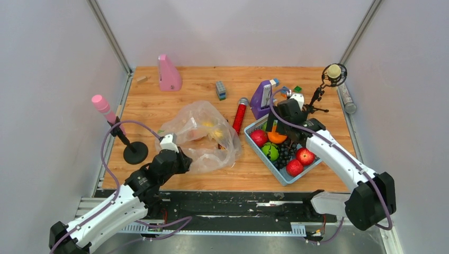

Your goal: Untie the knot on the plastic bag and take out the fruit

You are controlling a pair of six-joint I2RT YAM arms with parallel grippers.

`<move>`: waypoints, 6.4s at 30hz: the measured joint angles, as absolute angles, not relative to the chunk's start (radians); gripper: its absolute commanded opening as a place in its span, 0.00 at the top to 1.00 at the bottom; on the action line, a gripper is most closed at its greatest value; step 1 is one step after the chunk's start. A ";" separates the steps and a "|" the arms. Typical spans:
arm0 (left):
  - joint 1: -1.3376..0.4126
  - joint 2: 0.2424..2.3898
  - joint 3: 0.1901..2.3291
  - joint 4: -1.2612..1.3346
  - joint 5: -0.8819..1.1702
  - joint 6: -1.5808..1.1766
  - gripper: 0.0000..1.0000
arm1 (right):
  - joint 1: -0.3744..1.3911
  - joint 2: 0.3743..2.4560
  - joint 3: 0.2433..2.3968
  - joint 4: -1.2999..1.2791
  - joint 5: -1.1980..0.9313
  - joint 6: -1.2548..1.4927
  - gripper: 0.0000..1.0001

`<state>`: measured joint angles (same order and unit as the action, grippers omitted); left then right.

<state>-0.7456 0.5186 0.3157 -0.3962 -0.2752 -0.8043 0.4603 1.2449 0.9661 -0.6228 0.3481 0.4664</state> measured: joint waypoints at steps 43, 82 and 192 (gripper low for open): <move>-0.746 0.563 0.514 -0.462 -0.308 -0.720 0.71 | 1.058 1.489 1.445 -0.548 0.089 0.428 0.61; -0.746 0.773 0.364 -0.232 -0.290 -0.691 1.00 | 0.880 1.987 1.620 -0.753 0.175 0.443 0.29; -0.746 0.622 0.410 -0.385 -0.324 -0.689 0.89 | 0.525 0.791 0.726 -1.024 0.293 1.007 0.14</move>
